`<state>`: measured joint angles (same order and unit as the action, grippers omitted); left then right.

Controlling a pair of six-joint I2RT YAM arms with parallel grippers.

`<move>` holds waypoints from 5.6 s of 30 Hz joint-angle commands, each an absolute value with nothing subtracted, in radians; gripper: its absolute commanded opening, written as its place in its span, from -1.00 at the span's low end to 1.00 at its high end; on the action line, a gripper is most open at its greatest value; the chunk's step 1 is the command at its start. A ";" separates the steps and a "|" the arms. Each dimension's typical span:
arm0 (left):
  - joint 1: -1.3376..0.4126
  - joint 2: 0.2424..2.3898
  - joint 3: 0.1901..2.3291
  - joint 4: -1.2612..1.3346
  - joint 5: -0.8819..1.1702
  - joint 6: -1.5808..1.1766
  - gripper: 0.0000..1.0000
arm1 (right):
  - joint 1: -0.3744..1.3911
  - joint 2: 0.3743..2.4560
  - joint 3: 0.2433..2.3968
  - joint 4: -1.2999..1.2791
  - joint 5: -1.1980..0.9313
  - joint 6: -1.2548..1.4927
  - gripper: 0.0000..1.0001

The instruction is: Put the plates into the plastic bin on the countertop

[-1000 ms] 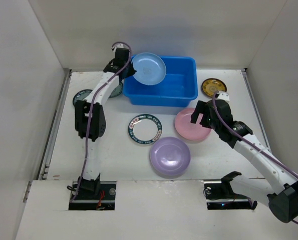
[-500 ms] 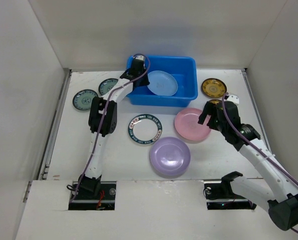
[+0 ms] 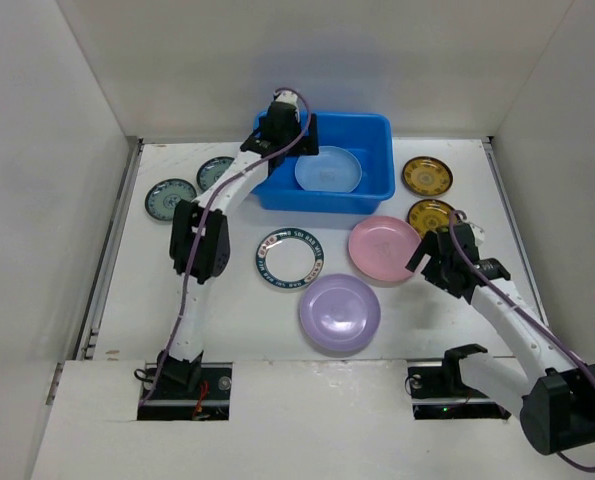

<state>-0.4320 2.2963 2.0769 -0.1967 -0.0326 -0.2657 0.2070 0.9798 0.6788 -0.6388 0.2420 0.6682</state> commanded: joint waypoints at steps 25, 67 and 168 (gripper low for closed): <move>-0.855 0.666 0.916 -0.730 -0.854 -0.698 1.00 | 0.171 1.307 0.598 -0.218 0.170 0.902 0.02; -0.766 0.658 0.709 -0.618 -0.551 -0.796 1.00 | 0.252 1.889 2.020 -0.696 0.227 0.627 -0.94; -0.458 2.012 1.951 -0.137 -0.161 -0.402 -0.90 | 0.482 0.879 0.581 -0.184 0.014 0.710 0.62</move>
<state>-0.4816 2.0117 1.8484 -0.2676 -0.1909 -0.4503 0.4568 0.8780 0.5785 -0.3012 0.0338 0.7292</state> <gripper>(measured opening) 0.054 0.812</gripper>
